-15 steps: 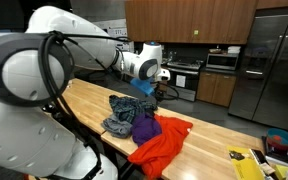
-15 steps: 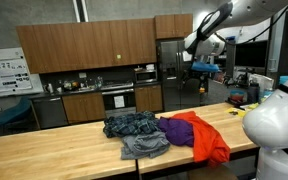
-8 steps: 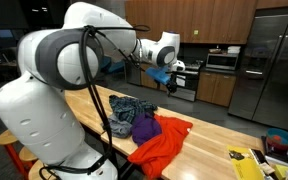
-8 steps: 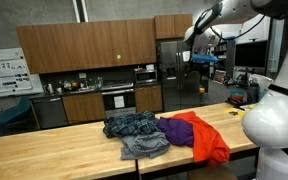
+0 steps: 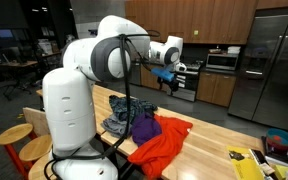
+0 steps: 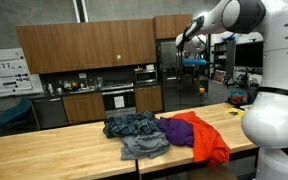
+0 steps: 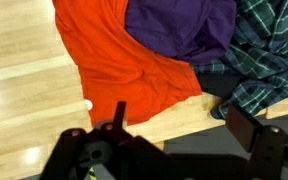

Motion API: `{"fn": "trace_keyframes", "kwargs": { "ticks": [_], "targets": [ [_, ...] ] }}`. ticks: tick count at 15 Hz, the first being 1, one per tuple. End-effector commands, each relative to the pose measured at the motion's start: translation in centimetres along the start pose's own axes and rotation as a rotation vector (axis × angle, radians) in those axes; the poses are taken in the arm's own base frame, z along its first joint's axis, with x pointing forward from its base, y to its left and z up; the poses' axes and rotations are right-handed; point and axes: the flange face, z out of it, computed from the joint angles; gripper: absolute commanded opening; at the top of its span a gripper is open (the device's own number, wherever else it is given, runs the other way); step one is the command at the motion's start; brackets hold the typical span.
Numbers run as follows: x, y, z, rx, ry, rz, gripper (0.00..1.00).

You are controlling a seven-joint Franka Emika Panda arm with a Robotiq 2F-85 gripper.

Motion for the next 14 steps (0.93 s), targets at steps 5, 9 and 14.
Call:
{"fn": "trace_keyframes", "kwargs": {
  "ticks": [5,9,14],
  "targets": [
    [2.3,-0.1,8.8,-0.053,-0.090,-0.020,1.00],
    [1.6,0.4,13.9,-0.080,-0.124,-0.017,1.00],
    [1.2,1.7,17.9,-0.072,-0.055,0.053,1.00]
  ]
}}
